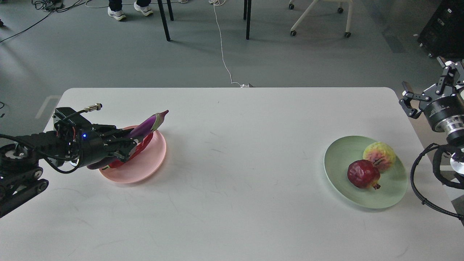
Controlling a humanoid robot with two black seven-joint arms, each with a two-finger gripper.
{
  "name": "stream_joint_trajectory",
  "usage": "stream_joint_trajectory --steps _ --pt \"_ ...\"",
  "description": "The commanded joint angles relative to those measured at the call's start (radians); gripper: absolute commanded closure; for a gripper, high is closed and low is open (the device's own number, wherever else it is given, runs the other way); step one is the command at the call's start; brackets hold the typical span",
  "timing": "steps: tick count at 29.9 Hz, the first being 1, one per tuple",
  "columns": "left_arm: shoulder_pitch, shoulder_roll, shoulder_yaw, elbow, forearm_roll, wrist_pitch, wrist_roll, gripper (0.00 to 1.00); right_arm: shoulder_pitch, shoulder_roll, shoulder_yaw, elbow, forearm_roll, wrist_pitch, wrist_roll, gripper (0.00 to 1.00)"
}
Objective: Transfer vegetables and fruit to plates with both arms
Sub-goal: 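Lift the eggplant over the pink plate and lower it down, then release the eggplant and withdraw the left gripper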
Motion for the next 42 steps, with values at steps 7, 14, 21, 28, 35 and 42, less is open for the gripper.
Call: stream_joint_trajectory --steps 7,14,21,28,35,42 --pt "0.003 -0.022 0.037 0.026 0.001 0.0 -0.001 0.82 0.007 -0.012 -0.002 0.01 0.0 0.0 -0.001 0.01" --pt "0.007 -0.027 0.039 -0.009 0.001 -0.003 -0.001 0.76 0.004 -0.012 -0.002 0.009 0.0 0.0 0.001 0.01" --pt "0.018 -0.057 0.033 0.003 -0.004 0.0 0.006 0.3 0.004 -0.009 -0.002 0.009 0.0 0.0 -0.001 0.01" --pt "-0.005 -0.056 0.019 0.002 -0.121 0.0 0.0 0.14 0.007 -0.014 -0.002 0.007 0.0 0.0 -0.001 0.01" --pt "-0.078 -0.051 -0.015 0.011 -0.557 -0.001 0.009 0.02 0.032 -0.001 0.007 -0.011 0.0 0.0 -0.001 0.01" --pt "-0.14 -0.057 -0.027 0.086 -0.956 -0.009 0.012 0.02 0.033 0.005 0.117 -0.034 0.002 0.0 0.002 0.01"
